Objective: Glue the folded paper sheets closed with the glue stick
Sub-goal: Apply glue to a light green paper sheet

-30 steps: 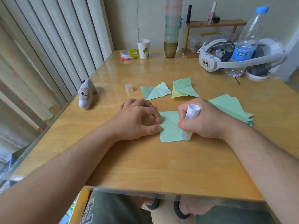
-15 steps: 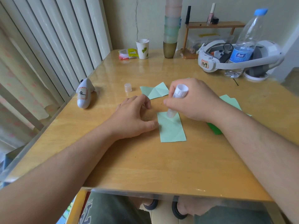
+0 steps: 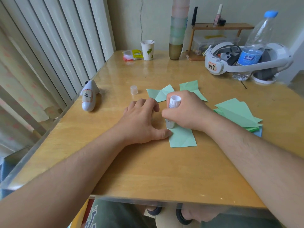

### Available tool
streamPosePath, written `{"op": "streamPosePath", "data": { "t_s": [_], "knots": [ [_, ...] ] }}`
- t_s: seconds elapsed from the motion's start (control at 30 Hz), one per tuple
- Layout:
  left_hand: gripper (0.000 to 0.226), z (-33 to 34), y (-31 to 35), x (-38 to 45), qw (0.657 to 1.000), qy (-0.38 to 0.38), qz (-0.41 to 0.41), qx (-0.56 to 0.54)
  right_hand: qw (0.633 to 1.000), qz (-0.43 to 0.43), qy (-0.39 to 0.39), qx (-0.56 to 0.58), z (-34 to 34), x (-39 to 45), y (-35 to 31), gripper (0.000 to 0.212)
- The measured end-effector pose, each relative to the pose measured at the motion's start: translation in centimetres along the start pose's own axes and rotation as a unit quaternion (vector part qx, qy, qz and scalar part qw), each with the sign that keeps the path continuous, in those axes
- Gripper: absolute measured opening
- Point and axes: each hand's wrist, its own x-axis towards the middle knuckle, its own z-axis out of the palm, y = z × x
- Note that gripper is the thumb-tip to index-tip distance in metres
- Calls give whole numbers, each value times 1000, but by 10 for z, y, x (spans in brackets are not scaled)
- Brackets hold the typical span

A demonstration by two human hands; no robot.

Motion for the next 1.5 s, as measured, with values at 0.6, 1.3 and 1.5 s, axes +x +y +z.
{"op": "streamPosePath", "data": {
  "t_s": [0.6, 1.3, 1.5],
  "knots": [
    [77, 0, 2, -2, 1000, 8, 1, -13, 1000, 2, 18, -22, 1, 25, -6, 35],
    [31, 0, -12, 7, 994, 50, -18, -95, 999, -7, 50, 13, 7, -3, 3, 24],
    [38, 5, -13, 9, 997, 52, -1, -57, 1000, -14, 19, 3, 5, -11, 1, 24]
  ]
}}
